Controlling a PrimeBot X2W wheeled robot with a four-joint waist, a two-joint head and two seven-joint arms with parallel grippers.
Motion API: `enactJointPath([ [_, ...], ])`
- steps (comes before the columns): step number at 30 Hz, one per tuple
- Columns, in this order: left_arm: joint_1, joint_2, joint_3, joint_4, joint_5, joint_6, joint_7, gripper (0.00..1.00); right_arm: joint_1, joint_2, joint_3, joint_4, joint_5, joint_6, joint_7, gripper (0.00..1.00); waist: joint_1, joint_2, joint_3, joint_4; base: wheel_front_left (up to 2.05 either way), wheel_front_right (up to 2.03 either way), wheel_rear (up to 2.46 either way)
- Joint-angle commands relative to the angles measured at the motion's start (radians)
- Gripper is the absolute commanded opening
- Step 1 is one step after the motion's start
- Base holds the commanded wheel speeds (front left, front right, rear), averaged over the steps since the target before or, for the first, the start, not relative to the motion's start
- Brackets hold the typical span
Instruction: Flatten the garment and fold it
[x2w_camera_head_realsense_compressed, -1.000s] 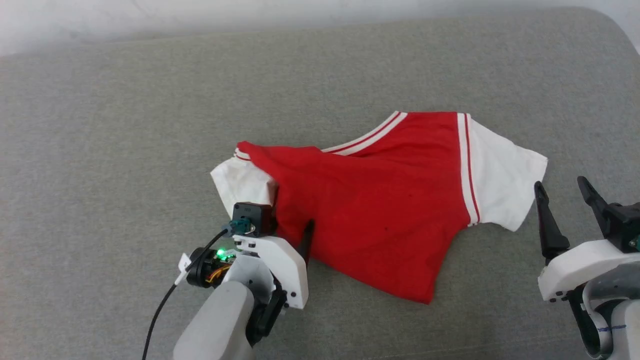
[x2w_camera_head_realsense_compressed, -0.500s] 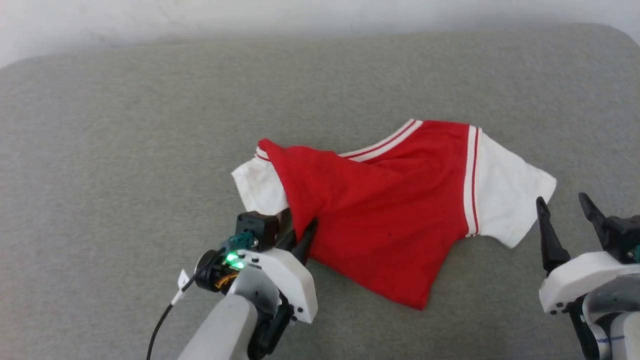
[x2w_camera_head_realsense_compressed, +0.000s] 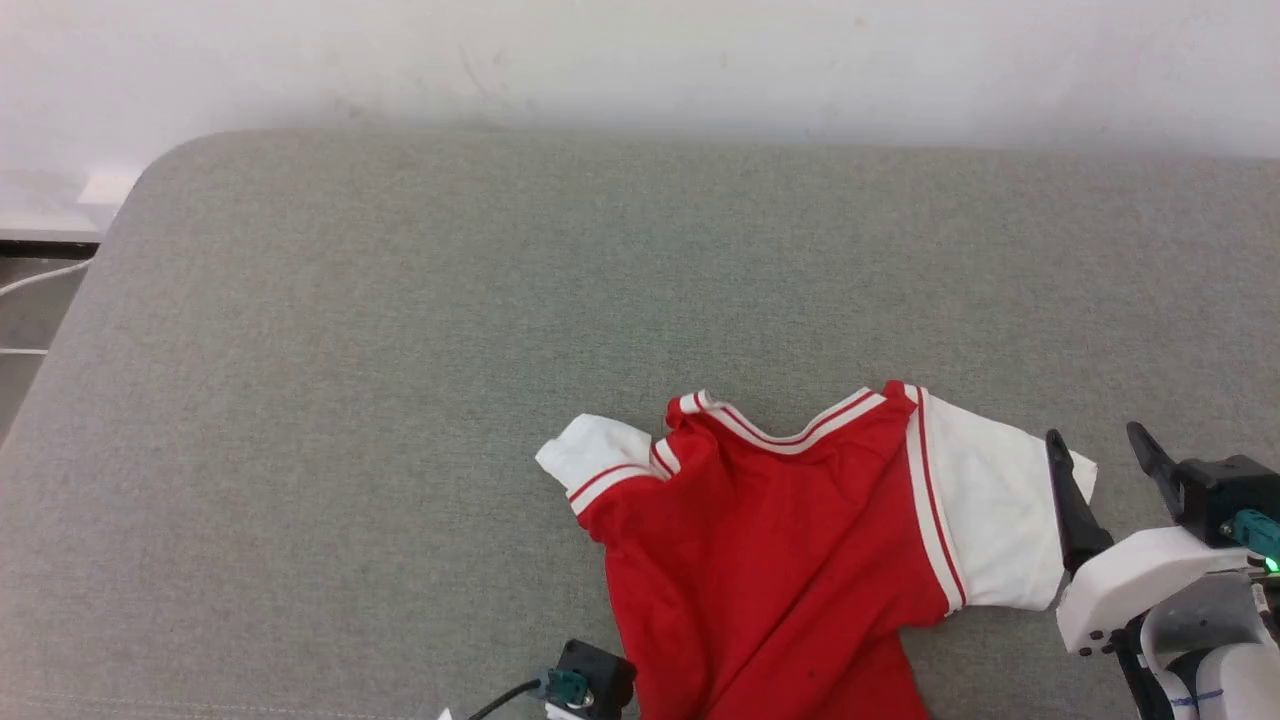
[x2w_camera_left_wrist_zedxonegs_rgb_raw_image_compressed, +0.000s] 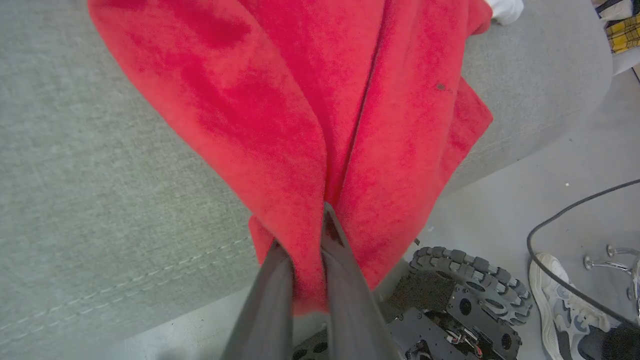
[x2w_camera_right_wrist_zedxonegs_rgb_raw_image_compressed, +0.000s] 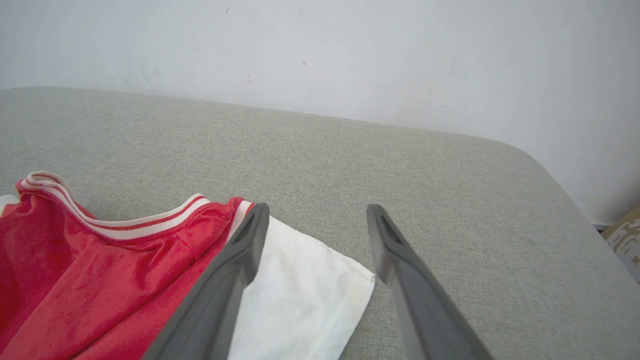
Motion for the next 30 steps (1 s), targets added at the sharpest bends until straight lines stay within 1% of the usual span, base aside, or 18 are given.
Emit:
enactJointPath([
  [1,-0.004,0.005,0.003,-0.011,0.003,0.007,-0.001,1.00,0.008,0.003,0.001,0.006,-0.004,-0.002,0.001,1.00,0.0002,0.0000,-0.008,0.007,0.00,0.00,0.00],
  [6,-0.044,0.026,0.058,-0.062,0.001,0.034,-0.025,1.00,0.007,0.002,0.003,0.012,-0.004,-0.002,0.000,1.00,0.0002,0.0000,0.001,-0.011,0.00,0.00,0.00],
  [11,-0.113,0.079,0.153,-0.149,-0.015,0.065,-0.006,1.00,-0.006,0.000,0.002,0.008,-0.007,-0.002,-0.002,1.00,0.0002,0.0000,0.022,-0.048,0.00,0.00,0.00],
  [14,-0.185,0.122,0.210,-0.152,-0.019,0.070,0.019,1.00,-0.012,0.002,0.006,0.004,-0.006,-0.002,-0.004,1.00,0.0002,0.0000,0.040,-0.075,0.00,0.00,0.00],
  [16,-0.236,0.130,0.230,-0.125,-0.044,0.057,0.042,1.00,-0.018,0.003,0.011,0.000,-0.006,-0.002,-0.005,1.00,0.0002,0.0000,0.057,-0.095,0.00,0.00,0.00],
  [18,-0.288,0.144,0.230,-0.080,-0.049,0.037,0.073,1.00,-0.025,0.006,0.015,-0.006,-0.006,-0.002,-0.005,1.00,0.0002,0.0000,0.077,-0.116,0.00,0.00,0.00],
  [20,-0.337,0.146,0.229,-0.025,-0.051,0.024,0.088,1.00,-0.032,0.007,0.015,-0.012,-0.005,-0.002,-0.007,1.00,0.0002,0.0000,0.098,-0.136,0.00,0.00,0.00],
  [25,-0.425,0.163,0.193,0.133,-0.015,0.007,0.145,1.00,-0.043,0.014,0.014,-0.026,-0.006,-0.002,-0.009,1.00,0.0002,0.0000,0.150,-0.177,0.00,0.00,0.00],
  [30,-0.469,0.160,0.158,0.248,0.001,-0.017,0.168,1.00,-0.047,0.020,-0.006,-0.031,-0.007,-0.002,-0.015,1.00,0.0002,0.0000,0.187,-0.191,0.00,0.00,0.00],
])
